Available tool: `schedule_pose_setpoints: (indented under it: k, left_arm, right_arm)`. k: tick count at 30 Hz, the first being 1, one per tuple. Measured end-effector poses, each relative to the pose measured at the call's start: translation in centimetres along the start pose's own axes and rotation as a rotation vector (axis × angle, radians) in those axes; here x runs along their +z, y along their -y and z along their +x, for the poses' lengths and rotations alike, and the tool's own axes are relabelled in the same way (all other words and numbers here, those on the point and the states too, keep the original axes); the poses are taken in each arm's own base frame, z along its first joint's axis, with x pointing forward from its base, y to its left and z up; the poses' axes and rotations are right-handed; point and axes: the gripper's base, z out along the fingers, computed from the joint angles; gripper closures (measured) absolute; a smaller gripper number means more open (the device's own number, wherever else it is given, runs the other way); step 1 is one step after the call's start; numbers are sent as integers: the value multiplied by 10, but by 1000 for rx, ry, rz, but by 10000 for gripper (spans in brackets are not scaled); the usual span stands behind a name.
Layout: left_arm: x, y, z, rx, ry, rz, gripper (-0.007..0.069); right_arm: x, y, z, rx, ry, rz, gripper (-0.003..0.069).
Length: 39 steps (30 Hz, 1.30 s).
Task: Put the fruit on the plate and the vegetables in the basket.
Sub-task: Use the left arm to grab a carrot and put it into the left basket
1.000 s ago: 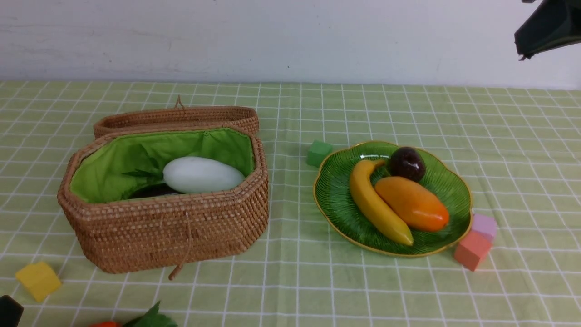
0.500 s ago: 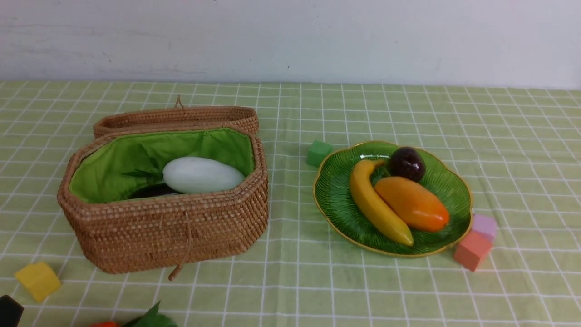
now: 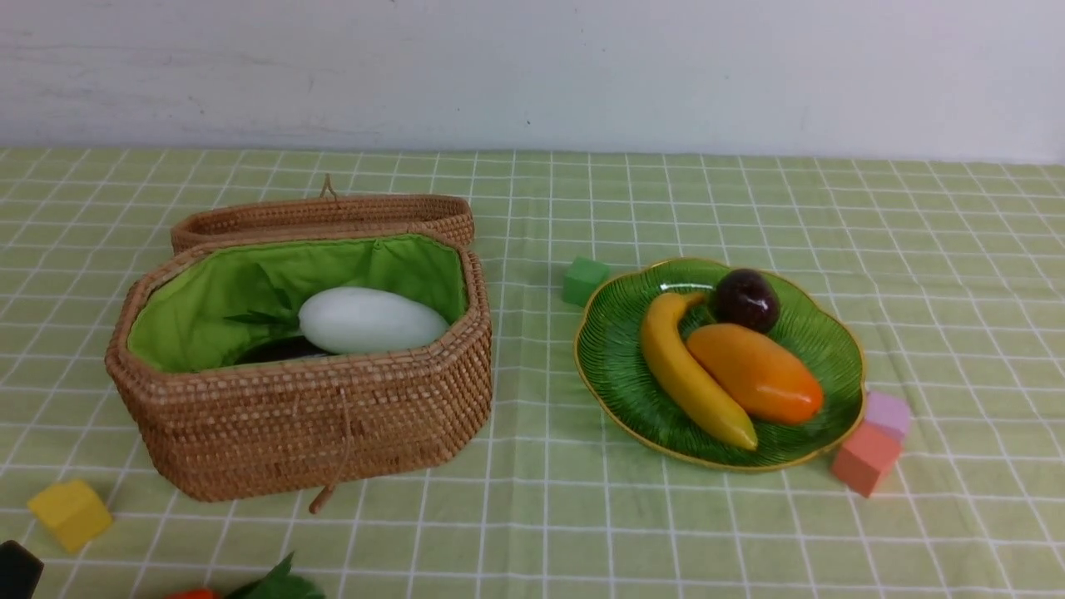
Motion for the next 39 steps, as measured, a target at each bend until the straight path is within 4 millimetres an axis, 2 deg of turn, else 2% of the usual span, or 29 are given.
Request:
schedule_pose_setpoints:
  k: [6,39]
  left_arm:
    - [0,0,0,0,0,0,386]
    - [0,0,0,0,0,0,386]
  right_arm:
    - [11,0,27,-1,-70,1,647]
    - [13,-1,26,-1,-23,-6,614]
